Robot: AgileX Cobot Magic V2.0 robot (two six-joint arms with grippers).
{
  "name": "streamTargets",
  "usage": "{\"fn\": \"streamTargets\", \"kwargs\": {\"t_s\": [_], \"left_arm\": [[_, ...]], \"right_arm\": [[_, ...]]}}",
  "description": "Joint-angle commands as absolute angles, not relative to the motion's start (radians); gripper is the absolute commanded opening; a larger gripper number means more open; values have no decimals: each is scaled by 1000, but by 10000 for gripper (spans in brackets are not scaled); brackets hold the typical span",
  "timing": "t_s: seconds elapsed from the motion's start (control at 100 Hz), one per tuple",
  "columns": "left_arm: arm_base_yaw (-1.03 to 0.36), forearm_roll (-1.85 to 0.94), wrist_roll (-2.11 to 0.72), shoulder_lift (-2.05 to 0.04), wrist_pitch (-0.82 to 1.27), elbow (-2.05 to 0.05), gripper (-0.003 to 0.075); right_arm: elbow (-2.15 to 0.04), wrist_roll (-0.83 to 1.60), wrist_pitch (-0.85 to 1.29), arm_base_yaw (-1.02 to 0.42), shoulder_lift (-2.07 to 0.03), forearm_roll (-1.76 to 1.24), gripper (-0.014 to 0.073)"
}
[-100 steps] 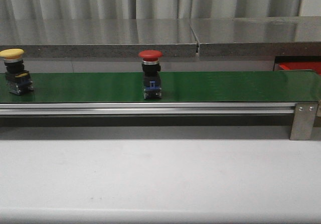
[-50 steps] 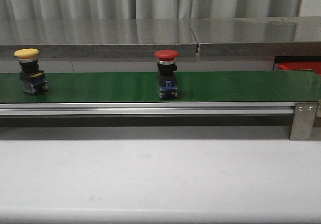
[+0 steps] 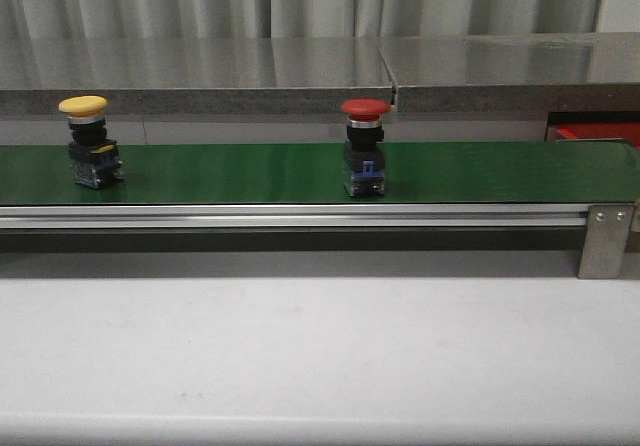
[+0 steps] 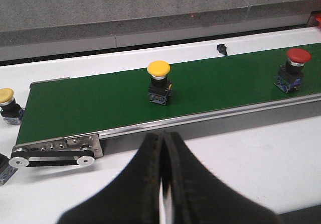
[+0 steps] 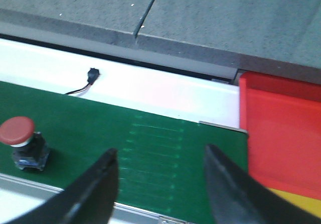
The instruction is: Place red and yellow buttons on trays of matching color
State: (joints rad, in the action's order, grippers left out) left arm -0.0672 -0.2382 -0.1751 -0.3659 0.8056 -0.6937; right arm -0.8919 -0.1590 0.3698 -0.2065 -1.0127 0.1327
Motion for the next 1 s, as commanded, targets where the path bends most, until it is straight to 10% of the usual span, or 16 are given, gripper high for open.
{"fn": "streamTargets", "kwargs": {"t_s": [0.0,0.99], "left_arm": [[-75,-259,-171,-374,741,-718,-20],[-75,-259,-171,-374,741,-718,-20]], "right_arm": [[-995,-153,392,-251,-1065,140,590],[-1633,-40,1054,-387,-1716,-59,590]]}}
